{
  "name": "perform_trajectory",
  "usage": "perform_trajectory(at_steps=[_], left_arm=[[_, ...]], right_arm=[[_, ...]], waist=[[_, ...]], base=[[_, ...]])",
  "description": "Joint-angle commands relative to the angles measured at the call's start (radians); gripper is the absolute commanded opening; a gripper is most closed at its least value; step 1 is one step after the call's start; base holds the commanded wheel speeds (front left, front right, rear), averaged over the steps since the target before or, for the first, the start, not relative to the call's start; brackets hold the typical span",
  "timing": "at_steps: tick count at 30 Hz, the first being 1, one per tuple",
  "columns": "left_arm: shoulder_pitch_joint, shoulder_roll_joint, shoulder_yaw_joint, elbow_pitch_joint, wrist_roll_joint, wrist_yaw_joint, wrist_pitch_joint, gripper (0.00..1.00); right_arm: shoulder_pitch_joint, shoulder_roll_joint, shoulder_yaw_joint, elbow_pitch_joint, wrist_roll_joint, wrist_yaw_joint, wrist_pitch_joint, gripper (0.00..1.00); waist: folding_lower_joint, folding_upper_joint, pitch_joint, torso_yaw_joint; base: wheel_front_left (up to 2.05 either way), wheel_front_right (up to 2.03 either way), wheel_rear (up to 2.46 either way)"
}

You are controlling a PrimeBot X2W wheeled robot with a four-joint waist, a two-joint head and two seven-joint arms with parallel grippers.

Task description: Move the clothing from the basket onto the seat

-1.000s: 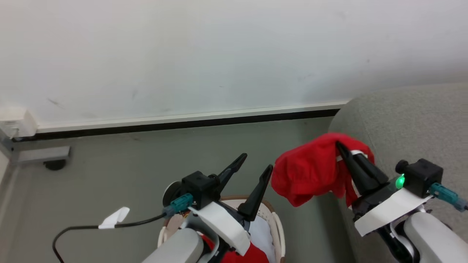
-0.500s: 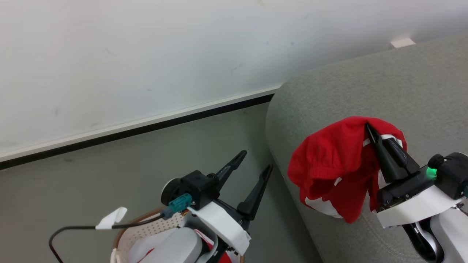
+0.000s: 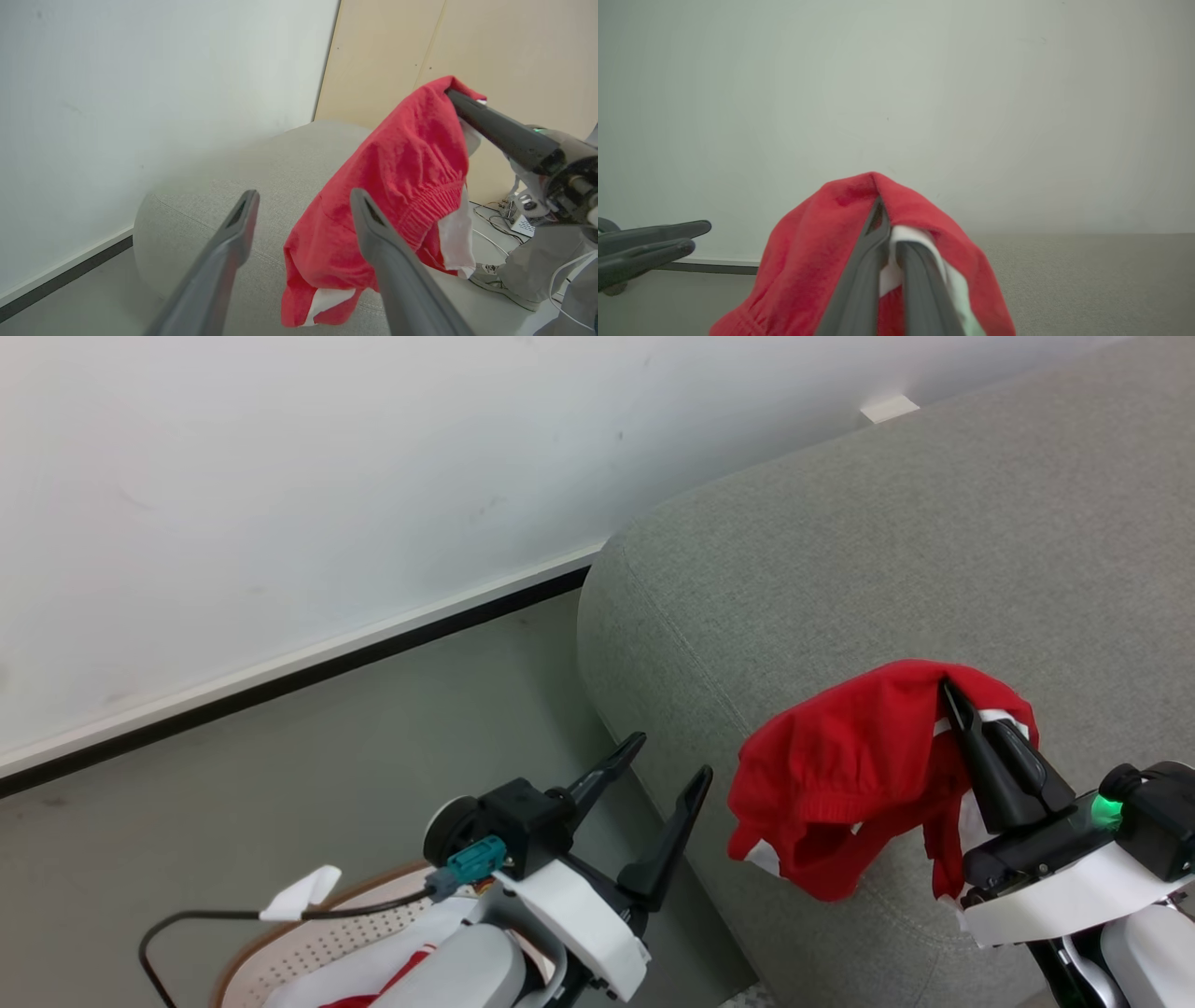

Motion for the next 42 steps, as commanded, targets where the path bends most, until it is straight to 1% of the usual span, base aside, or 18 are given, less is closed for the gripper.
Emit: perform_trajectory(at_steps=[1, 7, 12, 16, 21, 23, 26, 28, 32, 35, 38, 40, 42], left_arm=[[-0.004, 0.009, 0.0, -0.004, -0.001, 0.002, -0.001, 1.0], [-0.014, 0.012, -0.007, -0.006, 0.0, -0.003, 0.004, 1.0], [-0.033, 0.019, -0.011, -0.014, 0.008, -0.005, 0.014, 1.0], [-0.055, 0.032, -0.014, -0.028, 0.016, -0.01, 0.029, 1.0], [-0.087, 0.057, -0.01, -0.058, 0.025, -0.011, 0.054, 1.0], [-0.1, 0.07, -0.011, -0.078, 0.031, -0.012, 0.07, 1.0], [-0.122, 0.094, -0.008, -0.106, 0.041, -0.013, 0.088, 1.0], [-0.132, 0.108, -0.005, -0.12, 0.046, -0.016, 0.095, 1.0], [-0.157, 0.13, 0.003, -0.144, 0.053, -0.019, 0.104, 1.0], [-0.171, 0.14, 0.008, -0.159, 0.055, -0.018, 0.107, 1.0], [-0.182, 0.15, 0.016, -0.168, 0.056, -0.016, 0.107, 1.0], [-0.187, 0.158, 0.02, -0.171, 0.058, -0.012, 0.107, 1.0], [-0.19, 0.164, 0.026, -0.174, 0.057, -0.008, 0.104, 1.0]], right_arm=[[0.014, 0.004, -0.007, -0.006, -0.013, -0.002, 0.001, 0.0], [0.007, 0.007, -0.021, -0.011, -0.016, -0.002, 0.008, 0.0], [-0.069, -0.009, -0.031, -0.024, -0.002, -0.002, 0.023, 0.0], [-0.184, -0.066, -0.005, -0.001, 0.024, -0.002, 0.056, 0.0], [-0.36, -0.166, 0.002, 0.081, 0.095, -0.002, 0.082, 0.0], [-0.431, -0.213, -0.012, 0.115, 0.125, -0.002, 0.088, 0.0], [-0.528, -0.263, -0.034, 0.169, 0.154, -0.002, 0.085, 0.0], [-0.589, -0.303, -0.047, 0.206, 0.145, -0.002, 0.079, 0.0], [-0.699, -0.354, -0.078, 0.268, 0.128, -0.002, 0.073, 0.0], [-0.765, -0.379, -0.095, 0.325, 0.113, -0.002, 0.08, 0.0], [-0.823, -0.379, -0.109, 0.402, 0.1, -0.002, 0.089, 0.0], [-0.849, -0.369, -0.092, 0.455, 0.083, -0.002, 0.107, 0.0], [-0.865, -0.359, -0.051, 0.507, 0.048, -0.002, 0.14, 0.0]], waist=[[0.0, 0.0, 0.004, -0.002], [0.0, 0.0, 0.019, 0.007], [0.0, 0.0, 0.055, 0.029], [0.0, 0.0, 0.104, 0.062], [0.0, 0.0, 0.192, 0.113], [0.0, 0.0, 0.241, 0.137], [0.0, 0.0, 0.314, 0.17], [0.0, 0.0, 0.357, 0.192], [0.0, 0.0, 0.437, 0.226], [0.0, 0.0, 0.486, 0.247], [0.0, 0.0, 0.525, 0.261], [0.0, 0.0, 0.548, 0.265], [0.0, 0.0, 0.567, 0.266]], base=[[0.0, 0.0, 0.0], [0.0, 0.0, 0.0], [0.0, 0.0, 0.0], [0.0, 0.0, 0.0], [0.0, 0.0, 0.0], [0.0, 0.0, 0.0], [0.0, 0.0, 0.0], [0.0, 0.0, 0.0], [0.0, 0.0, 0.0], [0.0, 0.0, 0.0], [0.0, 0.0, 0.0], [0.0, 0.0, 0.0], [0.0, 0.0, 0.0]])
